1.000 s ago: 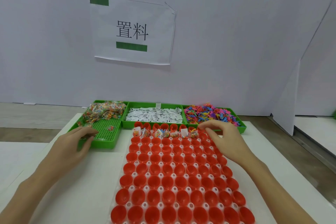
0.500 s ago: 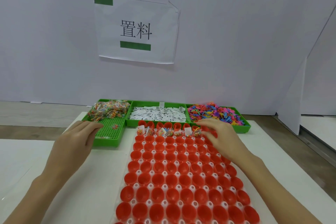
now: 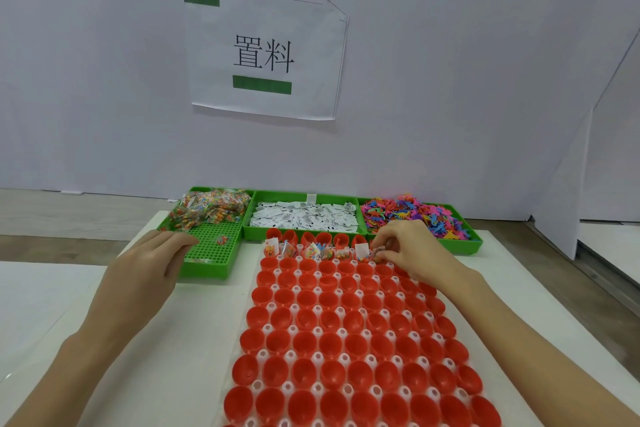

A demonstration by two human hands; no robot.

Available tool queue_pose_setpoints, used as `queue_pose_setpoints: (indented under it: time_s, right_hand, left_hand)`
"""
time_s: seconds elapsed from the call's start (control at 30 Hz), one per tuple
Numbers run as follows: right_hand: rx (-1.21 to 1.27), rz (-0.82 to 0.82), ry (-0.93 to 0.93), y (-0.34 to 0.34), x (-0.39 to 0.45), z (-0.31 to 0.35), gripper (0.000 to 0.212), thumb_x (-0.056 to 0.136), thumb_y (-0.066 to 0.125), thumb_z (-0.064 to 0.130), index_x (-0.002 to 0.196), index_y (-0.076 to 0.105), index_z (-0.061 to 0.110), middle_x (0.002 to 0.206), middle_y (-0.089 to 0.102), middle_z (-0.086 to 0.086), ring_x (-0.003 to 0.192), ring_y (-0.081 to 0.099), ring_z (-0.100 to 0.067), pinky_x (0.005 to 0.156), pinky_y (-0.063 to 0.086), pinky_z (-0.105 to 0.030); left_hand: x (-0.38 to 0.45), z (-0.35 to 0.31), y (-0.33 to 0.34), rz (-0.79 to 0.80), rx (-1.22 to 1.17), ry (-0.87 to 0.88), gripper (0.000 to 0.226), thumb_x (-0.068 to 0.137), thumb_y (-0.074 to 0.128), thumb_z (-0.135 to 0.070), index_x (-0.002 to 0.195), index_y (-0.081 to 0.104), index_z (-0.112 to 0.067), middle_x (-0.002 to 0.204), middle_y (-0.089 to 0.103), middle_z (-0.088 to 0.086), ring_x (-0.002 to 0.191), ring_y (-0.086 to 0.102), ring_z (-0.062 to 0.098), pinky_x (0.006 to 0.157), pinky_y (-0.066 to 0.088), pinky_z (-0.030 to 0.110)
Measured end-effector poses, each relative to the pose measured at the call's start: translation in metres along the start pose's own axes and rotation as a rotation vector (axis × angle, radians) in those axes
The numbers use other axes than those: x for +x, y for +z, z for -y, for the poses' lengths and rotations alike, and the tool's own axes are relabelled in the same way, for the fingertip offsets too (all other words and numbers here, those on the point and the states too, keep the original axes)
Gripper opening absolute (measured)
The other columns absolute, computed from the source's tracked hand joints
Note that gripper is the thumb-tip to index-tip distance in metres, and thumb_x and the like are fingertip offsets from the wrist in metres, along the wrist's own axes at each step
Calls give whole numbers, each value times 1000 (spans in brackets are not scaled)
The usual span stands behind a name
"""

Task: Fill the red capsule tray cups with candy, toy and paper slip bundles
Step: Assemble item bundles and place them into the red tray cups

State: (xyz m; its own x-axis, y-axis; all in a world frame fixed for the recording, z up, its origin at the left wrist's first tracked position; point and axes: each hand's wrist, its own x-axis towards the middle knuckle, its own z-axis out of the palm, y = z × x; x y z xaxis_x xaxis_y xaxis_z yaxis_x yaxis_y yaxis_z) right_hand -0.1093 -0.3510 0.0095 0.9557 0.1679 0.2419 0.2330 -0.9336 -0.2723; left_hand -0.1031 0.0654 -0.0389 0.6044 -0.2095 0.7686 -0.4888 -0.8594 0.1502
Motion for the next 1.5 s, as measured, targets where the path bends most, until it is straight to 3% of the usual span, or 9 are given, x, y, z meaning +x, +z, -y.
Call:
queue_pose_setpoints:
  time_s: [0.13, 0.3, 0.43, 0.53, 0.67, 0.77, 1.23, 1.37, 1.5]
  right_hand:
    - [4, -18, -15, 0, -4, -3, 19, 85, 81, 22, 104, 81, 23, 88, 67, 17, 75, 59, 5, 69, 45, -7]
    - [44, -44, -18, -2, -10, -6, 34, 87, 79, 25, 121, 74, 22, 104, 75, 9, 73, 54, 14, 69, 40, 2]
    - [72, -51, -2, -8, -12, -4, 34, 90, 76, 26, 123, 73, 22, 109, 74, 7, 83, 60, 8, 73, 42, -1]
    - [125, -101, 26, -15, -17, 0, 30, 92, 74, 26, 122, 74, 23, 111, 73, 9, 91, 63, 4, 77, 42, 0]
    - [287, -280, 31, -20, -40, 11, 19, 92, 73, 23, 110, 78, 28, 101, 73, 19, 92, 65, 8, 80, 45, -1]
    - [386, -341, 21, -16, -61, 18, 16, 93, 72, 24, 104, 79, 33, 98, 73, 24, 95, 66, 6, 82, 49, -7]
    - [450, -299, 79, -11, -69, 24, 14, 94, 70, 26, 99, 78, 36, 95, 73, 27, 95, 66, 5, 80, 51, -10]
    - [342, -235, 25, -11, -34, 34, 15, 96, 69, 23, 104, 79, 29, 92, 74, 22, 87, 67, 7, 79, 48, -4]
    - [146, -132, 7, -2, 30, 33, 19, 99, 65, 20, 114, 77, 19, 108, 76, 7, 88, 63, 5, 79, 42, -2]
  left_hand:
    - [1, 2, 0, 6, -23, -2, 20, 81, 77, 6, 98, 76, -5, 90, 74, 7, 80, 66, 30, 62, 53, 39]
    - [1, 3, 4, -24, -53, 21, 19, 80, 77, 6, 97, 76, -3, 89, 73, 8, 82, 53, 15, 66, 43, 30]
    - [2, -2, 3, -35, -60, 0, 22, 76, 80, 9, 94, 76, -2, 89, 75, 9, 78, 62, 19, 68, 37, 23]
    - [5, -11, -2, -37, -109, -35, 21, 76, 82, 7, 94, 77, -4, 91, 75, 8, 63, 67, 28, 60, 44, 28]
    - [10, -24, -7, -53, -200, -69, 18, 80, 80, 1, 96, 75, -5, 91, 72, 2, 61, 65, 21, 62, 50, 26]
    - [7, -26, -4, -27, -200, -103, 22, 78, 82, 6, 96, 74, -3, 91, 71, 5, 62, 66, 25, 60, 59, 41]
    - [7, -2, 24, -46, -174, -145, 27, 67, 91, -14, 85, 74, -2, 84, 65, 6, 63, 62, 22, 61, 54, 35]
    - [6, -2, 24, -71, -125, -122, 26, 73, 86, 5, 98, 77, 1, 94, 67, 13, 73, 68, 33, 65, 58, 44]
    - [5, -6, 23, -78, -84, -66, 21, 82, 75, 10, 101, 77, 1, 96, 68, 14, 80, 66, 34, 69, 52, 38]
